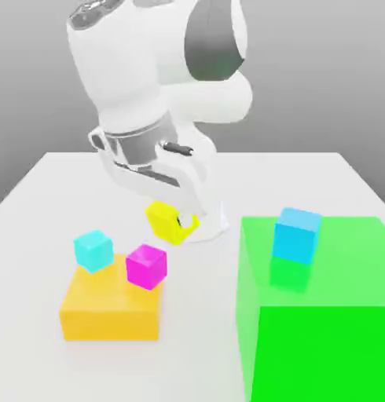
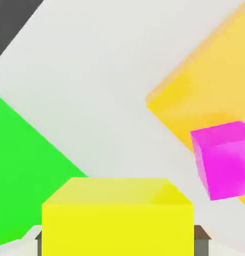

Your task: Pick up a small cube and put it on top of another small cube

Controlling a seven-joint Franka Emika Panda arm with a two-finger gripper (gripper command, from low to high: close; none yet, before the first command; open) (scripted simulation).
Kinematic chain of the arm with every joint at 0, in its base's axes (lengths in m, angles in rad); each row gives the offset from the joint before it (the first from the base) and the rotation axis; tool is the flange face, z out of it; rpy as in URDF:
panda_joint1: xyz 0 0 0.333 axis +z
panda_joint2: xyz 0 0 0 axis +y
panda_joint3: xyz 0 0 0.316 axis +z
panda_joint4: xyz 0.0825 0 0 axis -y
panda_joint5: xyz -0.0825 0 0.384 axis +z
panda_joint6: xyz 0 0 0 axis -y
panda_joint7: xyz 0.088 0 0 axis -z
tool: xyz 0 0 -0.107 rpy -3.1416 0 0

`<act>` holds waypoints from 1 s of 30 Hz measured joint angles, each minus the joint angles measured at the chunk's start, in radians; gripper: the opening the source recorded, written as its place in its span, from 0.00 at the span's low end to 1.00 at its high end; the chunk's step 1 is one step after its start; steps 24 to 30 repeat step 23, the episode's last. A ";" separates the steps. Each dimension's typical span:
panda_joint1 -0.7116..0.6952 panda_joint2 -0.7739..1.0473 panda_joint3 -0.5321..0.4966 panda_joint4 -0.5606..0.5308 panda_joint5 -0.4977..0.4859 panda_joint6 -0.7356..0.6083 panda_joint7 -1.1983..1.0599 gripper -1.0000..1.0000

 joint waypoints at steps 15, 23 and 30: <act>-0.171 -0.230 0.147 -0.295 -0.033 0.241 0.474 0.00; -0.188 -0.046 0.179 -0.342 -0.020 0.477 0.484 1.00; -0.188 -0.046 0.179 -0.342 -0.020 0.477 0.484 1.00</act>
